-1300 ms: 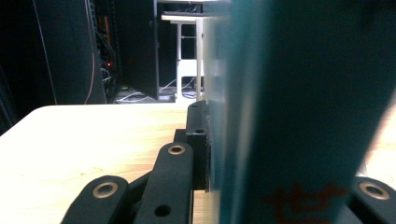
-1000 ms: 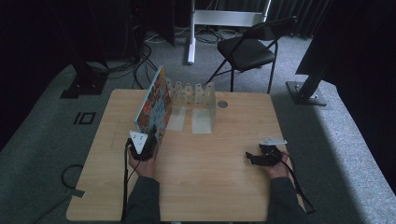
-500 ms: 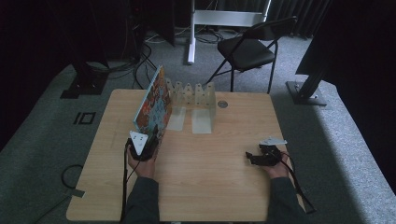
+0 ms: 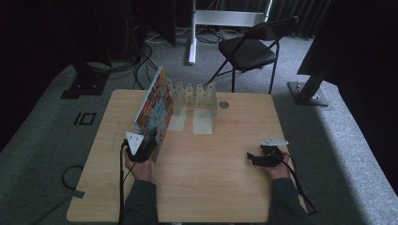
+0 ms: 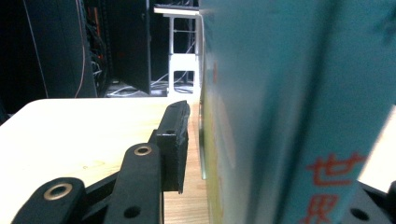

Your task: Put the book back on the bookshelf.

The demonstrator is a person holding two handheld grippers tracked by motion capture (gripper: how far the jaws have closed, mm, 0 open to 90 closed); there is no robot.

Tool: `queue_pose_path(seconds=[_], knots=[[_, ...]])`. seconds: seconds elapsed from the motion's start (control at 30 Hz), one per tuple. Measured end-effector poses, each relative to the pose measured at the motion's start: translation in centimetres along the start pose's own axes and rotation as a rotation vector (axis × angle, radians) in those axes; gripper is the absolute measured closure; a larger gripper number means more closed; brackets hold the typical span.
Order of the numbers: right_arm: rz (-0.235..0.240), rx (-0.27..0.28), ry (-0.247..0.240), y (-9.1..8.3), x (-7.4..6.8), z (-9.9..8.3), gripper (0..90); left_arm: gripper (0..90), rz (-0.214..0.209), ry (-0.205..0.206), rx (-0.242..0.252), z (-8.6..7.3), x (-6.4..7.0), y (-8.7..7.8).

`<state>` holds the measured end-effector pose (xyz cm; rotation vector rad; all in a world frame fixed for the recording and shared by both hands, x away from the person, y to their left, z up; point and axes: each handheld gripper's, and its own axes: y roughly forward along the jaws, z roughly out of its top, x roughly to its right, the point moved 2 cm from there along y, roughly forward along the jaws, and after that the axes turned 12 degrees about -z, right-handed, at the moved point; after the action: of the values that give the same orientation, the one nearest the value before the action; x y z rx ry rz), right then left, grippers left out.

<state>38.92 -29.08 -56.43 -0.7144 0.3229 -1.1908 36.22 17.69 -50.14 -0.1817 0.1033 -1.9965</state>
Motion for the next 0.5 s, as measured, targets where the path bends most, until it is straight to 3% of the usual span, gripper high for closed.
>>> queue_pose_path(seconds=[0.5], knots=[[0.000,0.000,0.000,0.0,0.0,0.0,22.4,58.9,-0.061,-0.006,-0.043,0.0,-0.4,-1.3]])
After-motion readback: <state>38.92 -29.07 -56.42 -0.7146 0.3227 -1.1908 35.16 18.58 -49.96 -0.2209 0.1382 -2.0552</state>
